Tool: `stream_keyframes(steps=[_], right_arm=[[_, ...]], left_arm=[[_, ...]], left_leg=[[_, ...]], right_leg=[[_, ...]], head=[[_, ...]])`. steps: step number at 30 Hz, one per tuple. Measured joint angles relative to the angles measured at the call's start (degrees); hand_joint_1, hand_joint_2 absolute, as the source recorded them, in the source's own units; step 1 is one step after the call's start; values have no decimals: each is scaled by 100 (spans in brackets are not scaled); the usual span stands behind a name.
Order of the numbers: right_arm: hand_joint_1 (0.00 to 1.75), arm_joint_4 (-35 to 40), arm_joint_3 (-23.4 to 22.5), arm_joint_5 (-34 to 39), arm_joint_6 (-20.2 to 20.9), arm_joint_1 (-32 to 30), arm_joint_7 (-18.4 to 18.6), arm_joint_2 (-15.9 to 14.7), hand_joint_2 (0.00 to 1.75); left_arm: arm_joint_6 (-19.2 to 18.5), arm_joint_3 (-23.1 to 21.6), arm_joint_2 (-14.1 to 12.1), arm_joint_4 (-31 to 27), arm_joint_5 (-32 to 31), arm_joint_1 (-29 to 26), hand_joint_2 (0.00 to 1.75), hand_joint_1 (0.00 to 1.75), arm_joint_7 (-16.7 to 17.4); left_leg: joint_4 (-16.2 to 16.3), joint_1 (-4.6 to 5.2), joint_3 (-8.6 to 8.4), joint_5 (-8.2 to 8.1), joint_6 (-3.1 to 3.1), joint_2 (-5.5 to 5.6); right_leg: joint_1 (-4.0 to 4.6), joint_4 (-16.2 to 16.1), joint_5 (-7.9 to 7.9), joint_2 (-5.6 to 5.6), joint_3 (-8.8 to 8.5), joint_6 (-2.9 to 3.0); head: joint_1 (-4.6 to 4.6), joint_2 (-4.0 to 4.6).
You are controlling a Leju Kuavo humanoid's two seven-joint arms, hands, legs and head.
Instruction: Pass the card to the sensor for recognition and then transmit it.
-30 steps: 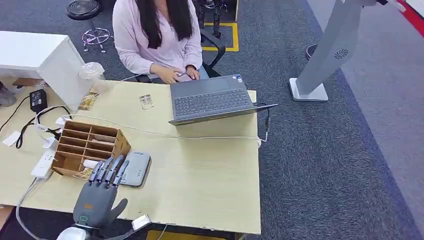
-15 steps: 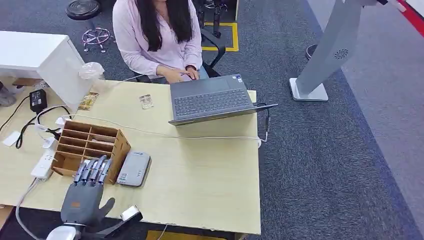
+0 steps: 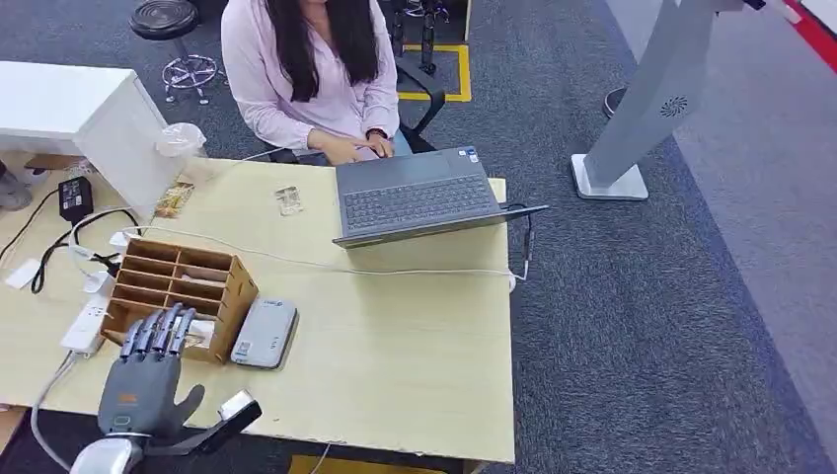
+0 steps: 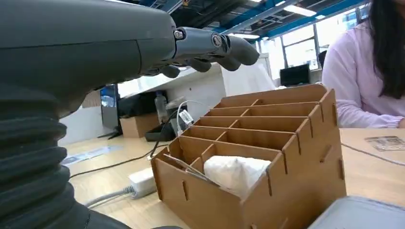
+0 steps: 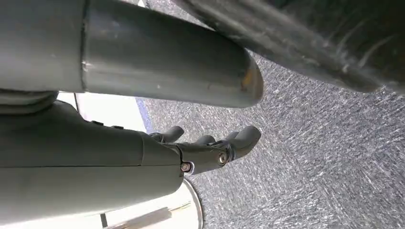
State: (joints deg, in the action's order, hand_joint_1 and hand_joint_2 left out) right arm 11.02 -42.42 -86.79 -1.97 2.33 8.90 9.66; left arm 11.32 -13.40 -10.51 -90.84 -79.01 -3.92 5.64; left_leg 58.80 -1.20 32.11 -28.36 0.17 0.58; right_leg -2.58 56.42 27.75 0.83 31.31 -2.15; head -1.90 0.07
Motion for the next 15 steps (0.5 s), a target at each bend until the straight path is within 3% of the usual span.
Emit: stream_keyframes(steps=[15], right_arm=[[0, 2, 4, -13, 77, 1, -20, -2, 0]], left_arm=[[-120, 280, 26, 328, -107, 353, 175, 0, 72]], left_leg=[[0, 0, 0, 0, 0, 0]], right_leg=[[0, 0, 0, 1, 0, 0]], head=[[0, 0]])
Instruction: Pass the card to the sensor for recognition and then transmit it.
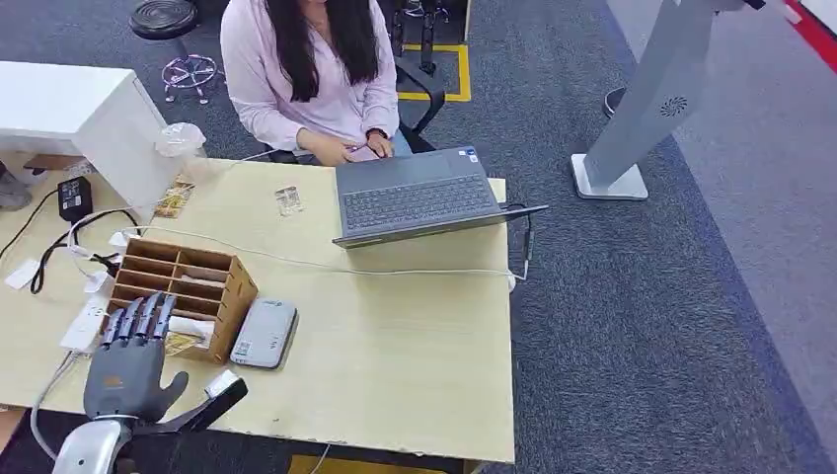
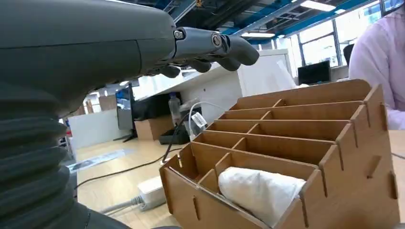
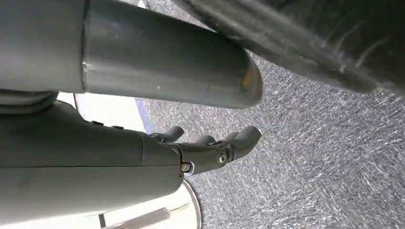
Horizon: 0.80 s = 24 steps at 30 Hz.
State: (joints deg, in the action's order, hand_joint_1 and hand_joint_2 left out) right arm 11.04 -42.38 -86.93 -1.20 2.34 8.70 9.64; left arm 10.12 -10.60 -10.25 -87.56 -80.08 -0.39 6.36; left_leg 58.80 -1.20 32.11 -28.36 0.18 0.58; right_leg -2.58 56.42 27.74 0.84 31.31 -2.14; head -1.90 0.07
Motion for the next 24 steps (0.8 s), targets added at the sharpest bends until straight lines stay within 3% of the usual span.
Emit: stream_keyframes(steps=[24], right_arm=[[0, 0, 0, -2, -7, 0, 0, 2, 0]], left_arm=[[-29, 44, 4, 37, -90, 31, 175, 0, 87]], left_leg=[[0, 0, 0, 0, 0, 0]], right_leg=[[0, 0, 0, -1, 0, 0]], head=[[0, 0]])
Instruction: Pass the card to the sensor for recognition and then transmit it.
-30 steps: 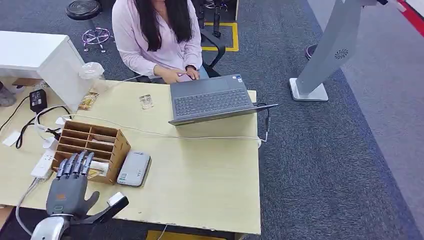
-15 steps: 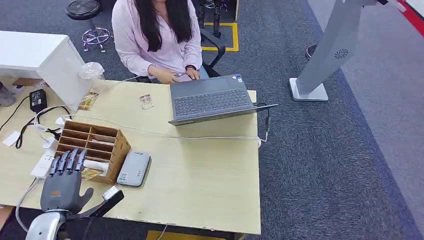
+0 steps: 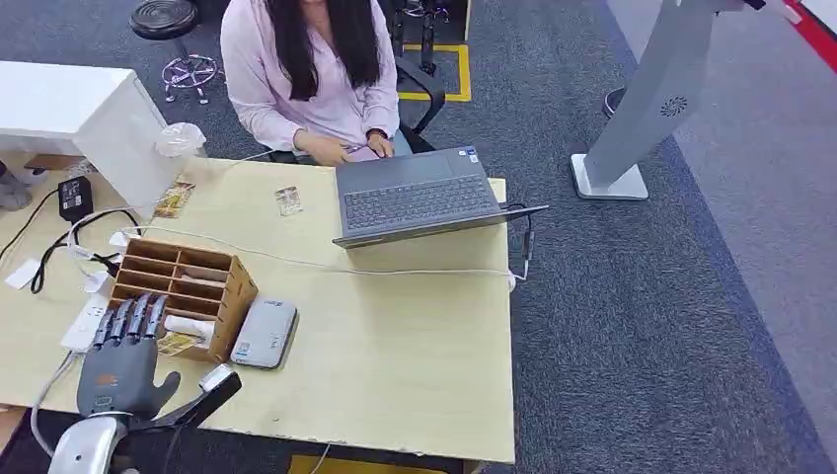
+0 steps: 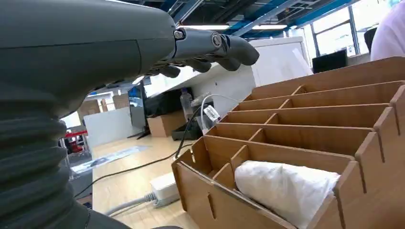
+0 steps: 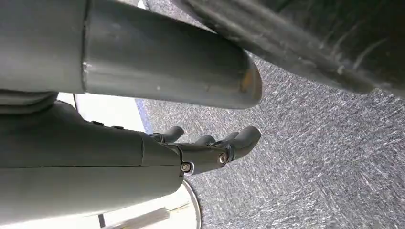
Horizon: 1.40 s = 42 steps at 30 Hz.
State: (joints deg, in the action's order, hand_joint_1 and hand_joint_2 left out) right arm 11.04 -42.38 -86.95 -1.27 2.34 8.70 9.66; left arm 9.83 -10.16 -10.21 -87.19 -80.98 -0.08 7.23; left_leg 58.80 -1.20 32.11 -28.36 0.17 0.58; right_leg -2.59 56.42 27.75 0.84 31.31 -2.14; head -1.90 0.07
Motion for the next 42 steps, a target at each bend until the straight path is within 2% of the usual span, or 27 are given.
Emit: stream_keyframes(steps=[9, 11, 13, 28, 42], right_arm=[[0, 0, 0, -2, 15, 1, -9, 0, 0], [0, 0, 4, -7, 22, 1, -15, -2, 0], [0, 0, 4, -7, 22, 1, -15, -2, 0], [0, 0, 11, -15, 24, 1, -24, -2, 0], [0, 0, 42, -20, 52, 3, -50, -2, 0]], left_arm=[[-140, 90, 0, 160, 20, 59, 175, 0, 92], [-162, 330, -9, 284, 151, 61, 175, 0, 105], [-164, 354, -9, 302, 153, 61, 175, 0, 105], [-179, 439, 2, 415, 168, 61, 175, 0, 105], [-138, 437, 168, 610, -17, 277, 175, 0, 98]], left_leg=[[0, 0, 0, 0, 0, 0], [0, 0, 0, 0, 0, 0], [0, 0, 0, 0, 0, 0], [0, 0, 0, 0, 0, 0], [0, 0, -1, 1, 1, -1]], right_leg=[[0, 0, 0, 0, 0, 0], [0, 0, 0, 0, 0, 0], [0, 0, 0, 0, 0, 0], [0, 0, 0, 0, 0, 0], [0, 0, -1, 1, 1, 1]], head=[[0, 0], [-2, 0], [-2, 0], [-2, 0], [0, 0]])
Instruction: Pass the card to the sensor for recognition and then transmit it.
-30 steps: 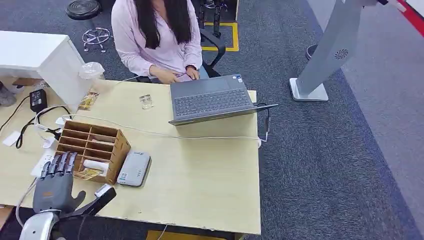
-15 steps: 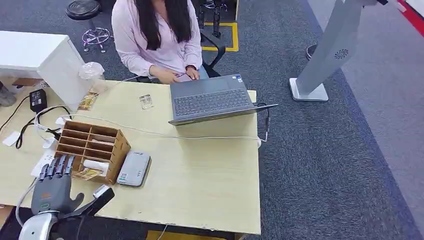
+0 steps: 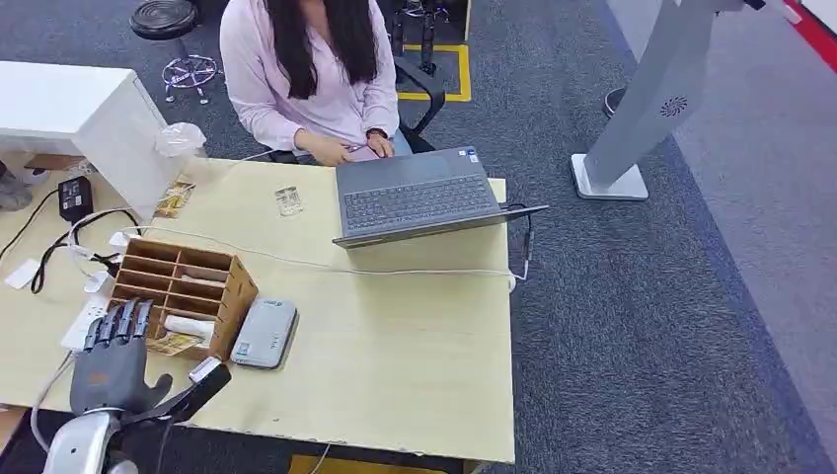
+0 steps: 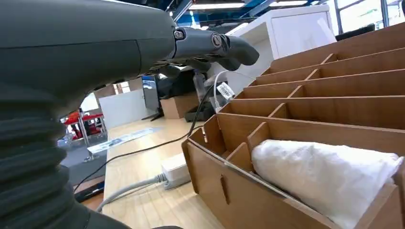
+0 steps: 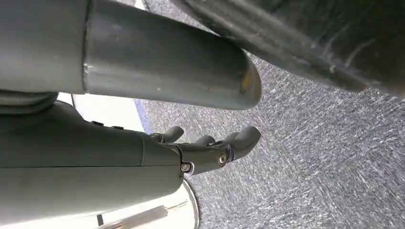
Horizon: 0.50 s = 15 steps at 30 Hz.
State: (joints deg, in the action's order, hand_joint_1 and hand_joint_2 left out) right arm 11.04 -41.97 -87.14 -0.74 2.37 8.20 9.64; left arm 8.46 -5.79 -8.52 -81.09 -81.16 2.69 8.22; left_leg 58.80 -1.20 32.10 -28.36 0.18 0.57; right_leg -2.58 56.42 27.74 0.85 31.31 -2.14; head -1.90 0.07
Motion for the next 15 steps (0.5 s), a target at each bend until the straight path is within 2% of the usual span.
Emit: stream_keyframes(steps=[15], right_arm=[[0, 0, 7, -7, 48, 2, -15, -2, 0]], left_arm=[[124, 0, 68, 238, 48, 146, 175, 0, -63]], left_leg=[[0, 0, 0, 0, 0, 0]], right_leg=[[0, 0, 0, 0, 0, 0]], head=[[0, 0]])
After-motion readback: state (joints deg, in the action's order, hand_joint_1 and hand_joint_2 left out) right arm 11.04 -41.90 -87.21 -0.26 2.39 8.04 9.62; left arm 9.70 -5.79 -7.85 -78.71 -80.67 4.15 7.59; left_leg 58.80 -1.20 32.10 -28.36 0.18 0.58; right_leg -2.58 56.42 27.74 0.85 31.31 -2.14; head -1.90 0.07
